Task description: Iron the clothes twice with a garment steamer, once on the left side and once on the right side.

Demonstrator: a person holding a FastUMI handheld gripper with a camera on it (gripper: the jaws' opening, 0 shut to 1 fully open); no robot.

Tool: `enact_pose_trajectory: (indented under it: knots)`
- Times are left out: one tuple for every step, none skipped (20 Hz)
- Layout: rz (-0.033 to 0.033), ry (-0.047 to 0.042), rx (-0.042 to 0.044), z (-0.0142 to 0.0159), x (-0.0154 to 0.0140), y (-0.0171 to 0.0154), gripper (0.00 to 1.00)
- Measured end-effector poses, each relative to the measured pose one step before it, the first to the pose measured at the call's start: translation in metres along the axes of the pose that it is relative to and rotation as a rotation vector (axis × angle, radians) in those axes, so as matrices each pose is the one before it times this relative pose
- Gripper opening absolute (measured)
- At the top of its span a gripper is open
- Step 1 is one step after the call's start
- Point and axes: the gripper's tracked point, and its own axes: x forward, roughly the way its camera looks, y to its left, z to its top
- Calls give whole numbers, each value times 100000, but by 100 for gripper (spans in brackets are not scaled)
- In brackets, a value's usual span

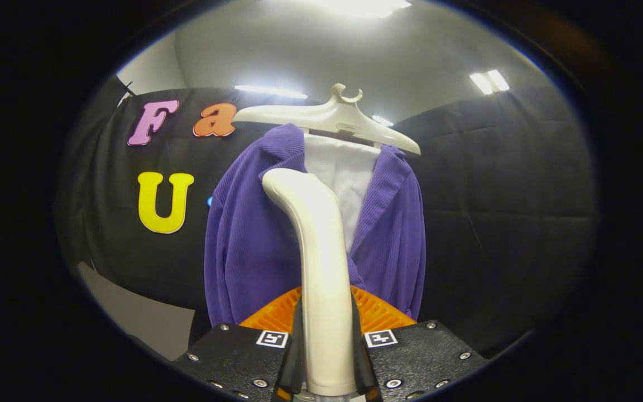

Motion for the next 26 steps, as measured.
enact_pose_trajectory:
  knots:
    - [-569,1286,-620,-980,165,-9,35]
    - [-909,-52,-88,-613,32,-146,35]
    - [-476,635,289,-733,-130,-24,35]
    - [-380,475,461,-777,-121,-59,35]
    - [-592,306,24,-601,-35,-41,35]
    - [-872,280,-784,-649,54,-53,35]
    - [-733,611,-1095,-714,-125,-37,35]
    - [-323,388,-1084,-789,-178,108,35]
    - [-122,355,-893,-683,-157,190,35]
    - [64,688,-822,-608,-125,225,35]
    - [193,949,-699,-785,-282,204,35]
    - [-486,476,-526,-692,-294,238,35]
    - [-659,799,-525,-719,-112,89,35]
    - [-113,1668,121,-855,62,344,35]
    - [631,2163,714,-981,31,460,35]
    - [183,3117,217,-1318,-50,288,35]
    - [-870,608,-207,-768,2,-8,35]
    - [-460,1770,-8,-1088,-99,66,35]
    - [51,1547,351,-940,3,152,35]
    - [-609,958,322,-922,32,21,35]
    - [-840,2073,198,-1080,94,-45,35]
    - [-695,2062,117,-1185,111,55,35]
    - [-885,1666,89,-977,50,40,35]
    - [-602,1692,224,-988,-36,56,36]
    - [-111,1588,386,-906,3,98,35]
    - [-32,1326,293,-917,6,152,35]
